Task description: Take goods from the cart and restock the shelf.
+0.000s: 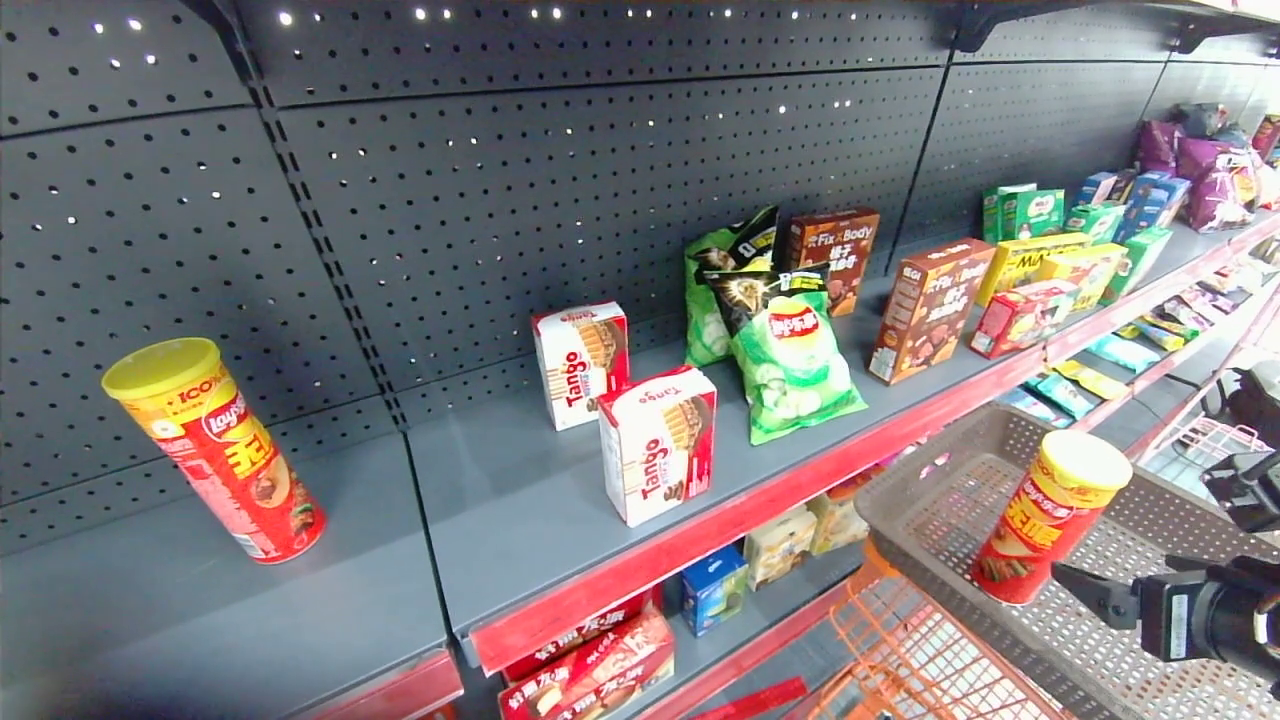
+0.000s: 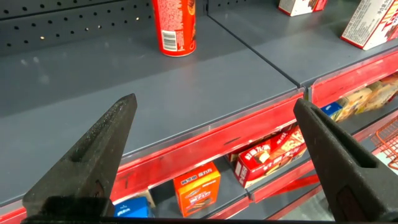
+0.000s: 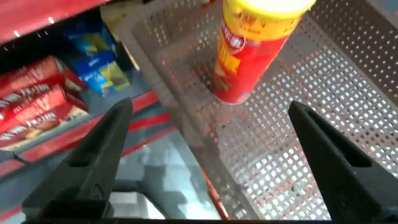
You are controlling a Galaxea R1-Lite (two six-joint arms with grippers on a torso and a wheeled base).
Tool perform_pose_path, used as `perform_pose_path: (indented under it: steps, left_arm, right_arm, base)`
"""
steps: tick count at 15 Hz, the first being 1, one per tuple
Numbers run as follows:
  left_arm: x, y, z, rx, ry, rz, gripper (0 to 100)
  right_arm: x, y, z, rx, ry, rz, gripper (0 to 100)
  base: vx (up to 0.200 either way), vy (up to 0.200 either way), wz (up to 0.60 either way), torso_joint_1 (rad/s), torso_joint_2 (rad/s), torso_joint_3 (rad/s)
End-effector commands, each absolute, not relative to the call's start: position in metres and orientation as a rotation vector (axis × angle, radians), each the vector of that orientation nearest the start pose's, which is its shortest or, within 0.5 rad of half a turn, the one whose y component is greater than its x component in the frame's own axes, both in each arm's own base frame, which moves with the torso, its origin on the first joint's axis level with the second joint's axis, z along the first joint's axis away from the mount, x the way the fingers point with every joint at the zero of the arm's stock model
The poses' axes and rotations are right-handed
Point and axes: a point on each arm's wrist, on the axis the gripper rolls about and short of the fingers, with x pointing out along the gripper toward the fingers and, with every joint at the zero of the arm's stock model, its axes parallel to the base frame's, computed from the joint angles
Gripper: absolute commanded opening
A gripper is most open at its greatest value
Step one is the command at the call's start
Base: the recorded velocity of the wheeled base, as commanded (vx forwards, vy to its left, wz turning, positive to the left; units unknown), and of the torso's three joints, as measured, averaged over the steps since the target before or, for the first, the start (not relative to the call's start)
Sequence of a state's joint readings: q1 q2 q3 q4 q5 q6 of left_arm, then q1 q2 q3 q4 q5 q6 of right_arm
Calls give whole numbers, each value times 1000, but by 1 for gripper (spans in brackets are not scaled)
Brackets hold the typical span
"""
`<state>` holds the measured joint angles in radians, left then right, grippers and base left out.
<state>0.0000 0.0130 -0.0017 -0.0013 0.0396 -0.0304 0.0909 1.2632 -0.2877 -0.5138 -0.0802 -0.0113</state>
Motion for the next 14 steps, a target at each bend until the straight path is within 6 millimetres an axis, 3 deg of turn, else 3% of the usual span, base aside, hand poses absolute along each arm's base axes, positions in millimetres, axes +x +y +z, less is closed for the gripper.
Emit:
perform_pose_path:
  steps: [1,6,14]
  left_arm:
    - [-22,1,76,-30,10,40,100]
    - [-22,1,76,-30,10,40,100]
    - [-22,1,76,-30,10,40,100]
  right_arm:
    - [165,10,130,-90,504,3,100]
    - [183,-3,116,-116,567,-56,100]
    - [208,-4,105,-169,552,-44,100]
  base:
    - [0,0,0,0,0,0]
    - [0,0,0,0,0,0]
    - [0,0,0,0,0,0]
